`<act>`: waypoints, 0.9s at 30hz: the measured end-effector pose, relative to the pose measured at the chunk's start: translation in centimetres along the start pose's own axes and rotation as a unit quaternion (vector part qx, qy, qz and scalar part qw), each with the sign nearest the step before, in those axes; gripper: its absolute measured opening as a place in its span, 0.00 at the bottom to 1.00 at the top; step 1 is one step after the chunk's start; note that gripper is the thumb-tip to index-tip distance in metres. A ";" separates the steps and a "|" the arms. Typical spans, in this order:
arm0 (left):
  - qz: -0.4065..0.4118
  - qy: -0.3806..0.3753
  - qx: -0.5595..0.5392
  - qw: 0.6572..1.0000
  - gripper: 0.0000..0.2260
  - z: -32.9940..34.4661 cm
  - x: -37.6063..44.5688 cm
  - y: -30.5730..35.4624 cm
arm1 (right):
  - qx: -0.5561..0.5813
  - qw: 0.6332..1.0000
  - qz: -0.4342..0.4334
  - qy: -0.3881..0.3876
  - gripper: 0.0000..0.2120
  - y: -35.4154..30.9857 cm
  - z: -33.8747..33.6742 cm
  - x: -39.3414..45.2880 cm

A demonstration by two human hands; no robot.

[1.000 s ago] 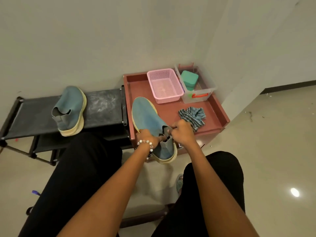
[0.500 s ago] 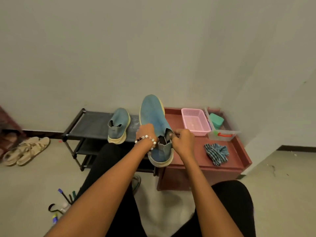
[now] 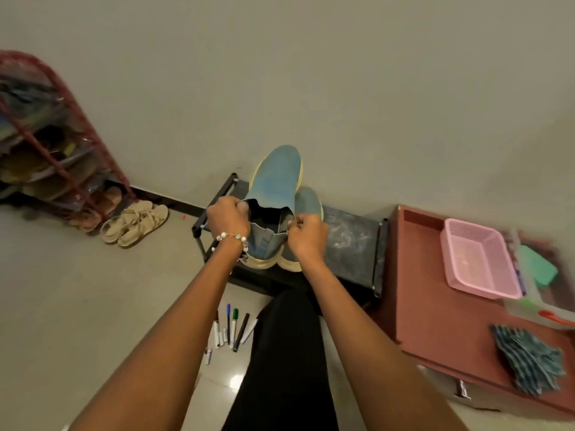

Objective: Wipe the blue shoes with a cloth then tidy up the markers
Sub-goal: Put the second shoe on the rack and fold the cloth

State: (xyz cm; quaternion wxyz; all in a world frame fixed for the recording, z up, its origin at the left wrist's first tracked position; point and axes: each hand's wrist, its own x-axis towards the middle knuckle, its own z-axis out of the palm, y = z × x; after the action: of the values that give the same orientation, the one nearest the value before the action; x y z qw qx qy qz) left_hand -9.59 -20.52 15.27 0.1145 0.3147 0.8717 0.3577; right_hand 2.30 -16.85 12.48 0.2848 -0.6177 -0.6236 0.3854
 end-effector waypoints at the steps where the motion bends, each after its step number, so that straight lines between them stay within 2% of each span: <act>1: -0.009 0.003 0.000 1.000 0.11 0.8 1.4 -0.7 | -0.007 1.000 0.000 -0.008 0.13 -0.3 1.4 1.0; 6: -0.040 0.003 0.035 0.999 0.12 6.5 7.4 -4.4 | -0.022 0.990 0.096 -0.096 0.07 0.8 8.1 6.1; 9: -0.032 -0.003 0.041 0.999 0.12 10.1 9.5 -6.0 | 0.005 0.984 0.129 -0.124 0.12 2.0 10.3 7.8; 13: -0.033 -0.016 0.053 0.998 0.12 13.6 10.8 -7.4 | 0.102 0.969 0.173 -0.142 0.24 3.7 11.4 8.5; 16: -0.035 -0.031 0.075 0.996 0.12 14.7 11.0 -8.2 | 0.163 0.951 0.197 -0.174 0.27 5.4 11.8 8.1; 19: -0.021 -0.056 0.047 0.997 0.12 14.5 10.9 -8.6 | 0.184 0.939 0.207 -0.202 0.30 6.3 11.7 7.6; 21: -0.033 -0.060 0.014 0.998 0.13 13.4 10.5 -8.3 | 0.205 0.935 0.210 -0.201 0.27 6.0 10.6 7.2; 25: -0.032 0.048 -0.042 0.997 0.12 10.4 7.9 -6.0 | 0.277 0.912 0.227 -0.201 0.14 4.0 4.6 5.5; 27: -0.016 0.062 -0.116 0.991 0.11 9.4 5.7 -4.0 | 0.305 0.909 0.217 -0.182 0.13 3.9 0.8 4.6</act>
State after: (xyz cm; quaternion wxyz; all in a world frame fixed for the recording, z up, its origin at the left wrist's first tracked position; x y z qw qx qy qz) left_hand -11.86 -13.88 5.87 0.1022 0.2627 0.8345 0.4734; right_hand 3.44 -12.68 8.23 0.2501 -0.5399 -0.3676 0.7148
